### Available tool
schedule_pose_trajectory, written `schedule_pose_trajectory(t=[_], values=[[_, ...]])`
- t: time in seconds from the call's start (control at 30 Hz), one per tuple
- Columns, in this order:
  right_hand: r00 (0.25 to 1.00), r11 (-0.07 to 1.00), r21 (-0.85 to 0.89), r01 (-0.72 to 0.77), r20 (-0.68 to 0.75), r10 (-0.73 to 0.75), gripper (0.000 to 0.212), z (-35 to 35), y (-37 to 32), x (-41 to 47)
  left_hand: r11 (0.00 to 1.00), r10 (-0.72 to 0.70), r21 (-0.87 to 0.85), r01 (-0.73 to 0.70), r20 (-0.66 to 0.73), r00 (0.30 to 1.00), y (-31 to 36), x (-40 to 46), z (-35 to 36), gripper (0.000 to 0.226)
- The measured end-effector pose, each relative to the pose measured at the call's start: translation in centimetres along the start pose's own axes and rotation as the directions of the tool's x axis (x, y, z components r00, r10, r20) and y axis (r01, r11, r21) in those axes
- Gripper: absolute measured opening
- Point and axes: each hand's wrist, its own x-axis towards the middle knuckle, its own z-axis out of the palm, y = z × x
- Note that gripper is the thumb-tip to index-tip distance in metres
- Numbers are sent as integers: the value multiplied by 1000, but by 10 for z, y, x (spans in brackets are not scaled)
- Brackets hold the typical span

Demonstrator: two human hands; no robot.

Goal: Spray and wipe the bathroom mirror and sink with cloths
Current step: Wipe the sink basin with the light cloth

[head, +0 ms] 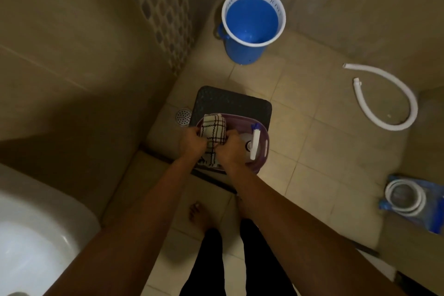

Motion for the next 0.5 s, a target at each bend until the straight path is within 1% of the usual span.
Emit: schedule_pose_trajectory(t=[0.1,0.2,0.23,0.27,0.3,0.33,0.4,0.43,0.47,0.5], values=[[999,999,9,-41,-28,41,27,12,5,7,998,54,41,-55,28,998,-7,8,8,31],[999,997,-73,9,-39,-12,28,21,14,19,993,86,77,-90,51,995,-13,15,16,31],[999,997,-70,14,-50,-18,27,22,15,21,989,101,99,-106,54,993,-14,15,18,32],[994,997,-60,41,-100,-47,29,26,18,23,982,139,123,-144,49,989,-17,15,20,34],[993,999,-35,14,-120,-19,36,28,20,23,969,186,158,-189,35,982,-18,13,21,39],[993,999,-41,8,-121,-13,37,31,23,24,950,251,190,-249,15,968,-21,11,22,45],[993,995,-87,44,-106,-53,22,29,21,21,880,374,302,-367,37,927,-26,8,22,52],[991,985,-145,92,-79,-104,23,27,22,17,831,402,382,-406,93,911,-25,6,22,51],[984,969,-197,148,-68,-164,32,29,26,18,780,416,446,-439,155,896,-25,4,22,45],[975,956,-217,198,-59,-215,36,27,26,15,745,398,490,-453,217,891,-26,5,23,39]])
